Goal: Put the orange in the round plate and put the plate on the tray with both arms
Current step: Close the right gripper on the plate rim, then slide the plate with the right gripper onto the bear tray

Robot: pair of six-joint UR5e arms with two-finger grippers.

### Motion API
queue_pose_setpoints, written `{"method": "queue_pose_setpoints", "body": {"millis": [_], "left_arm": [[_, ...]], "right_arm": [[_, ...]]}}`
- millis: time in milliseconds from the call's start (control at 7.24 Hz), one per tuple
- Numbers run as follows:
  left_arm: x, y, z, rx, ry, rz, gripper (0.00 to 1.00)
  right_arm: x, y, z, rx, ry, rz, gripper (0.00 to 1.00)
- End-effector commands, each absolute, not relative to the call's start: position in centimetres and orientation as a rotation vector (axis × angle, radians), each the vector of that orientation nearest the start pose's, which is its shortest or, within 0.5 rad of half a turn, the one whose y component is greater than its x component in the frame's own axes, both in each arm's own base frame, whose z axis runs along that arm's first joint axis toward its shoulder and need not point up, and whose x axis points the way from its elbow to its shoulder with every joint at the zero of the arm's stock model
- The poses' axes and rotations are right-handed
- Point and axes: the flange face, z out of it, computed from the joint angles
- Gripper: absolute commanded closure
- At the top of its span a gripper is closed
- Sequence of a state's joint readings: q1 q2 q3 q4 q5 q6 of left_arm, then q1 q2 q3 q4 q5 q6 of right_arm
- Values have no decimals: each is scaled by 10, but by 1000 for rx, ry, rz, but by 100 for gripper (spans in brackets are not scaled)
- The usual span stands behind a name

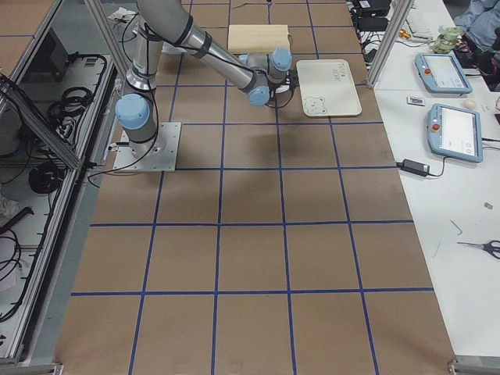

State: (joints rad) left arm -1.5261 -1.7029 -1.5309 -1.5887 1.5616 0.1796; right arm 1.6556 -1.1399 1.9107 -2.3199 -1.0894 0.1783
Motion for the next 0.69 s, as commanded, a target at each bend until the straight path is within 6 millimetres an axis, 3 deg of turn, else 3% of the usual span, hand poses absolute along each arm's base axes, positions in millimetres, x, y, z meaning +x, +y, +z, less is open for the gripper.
{"method": "queue_pose_setpoints", "body": {"millis": [0,415,553], "left_arm": [[-110,-540,437,212,3151,174,0],[-110,-540,436,212,3151,177,0],[-110,-541,435,212,3151,179,0]], "right_arm": [[210,-565,217,222,2549,111,100],[202,-626,275,208,2529,-86,100],[201,-663,273,203,2529,-127,100]]}}
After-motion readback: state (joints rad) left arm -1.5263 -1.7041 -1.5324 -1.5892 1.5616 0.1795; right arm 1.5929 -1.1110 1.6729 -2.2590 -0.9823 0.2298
